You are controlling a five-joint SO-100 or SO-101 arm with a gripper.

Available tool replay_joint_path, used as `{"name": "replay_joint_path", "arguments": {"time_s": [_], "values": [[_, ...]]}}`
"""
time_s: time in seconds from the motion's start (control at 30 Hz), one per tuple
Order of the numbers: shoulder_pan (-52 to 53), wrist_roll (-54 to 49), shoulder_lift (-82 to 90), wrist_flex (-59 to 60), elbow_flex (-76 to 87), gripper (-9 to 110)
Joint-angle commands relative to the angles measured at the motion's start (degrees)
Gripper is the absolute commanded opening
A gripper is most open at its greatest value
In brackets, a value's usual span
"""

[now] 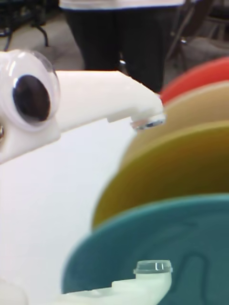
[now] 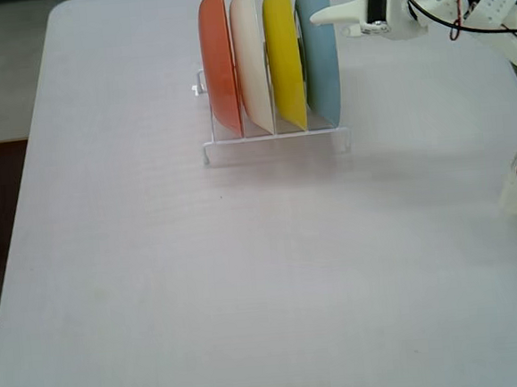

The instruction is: Could you take three plates?

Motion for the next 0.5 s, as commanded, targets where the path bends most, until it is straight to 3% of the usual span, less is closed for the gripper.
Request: {"name": "replay_joint_path", "arguments": {"time_s": [0.0,0.27,0.47], "values": [[1.23,-0.70,-1.49,0.09,-6.06,32],[2.29,-0.97,-6.94,0.44,-11.07,22],[1.76,-2.90,-12.74,4.13,-21.53,6]]}}
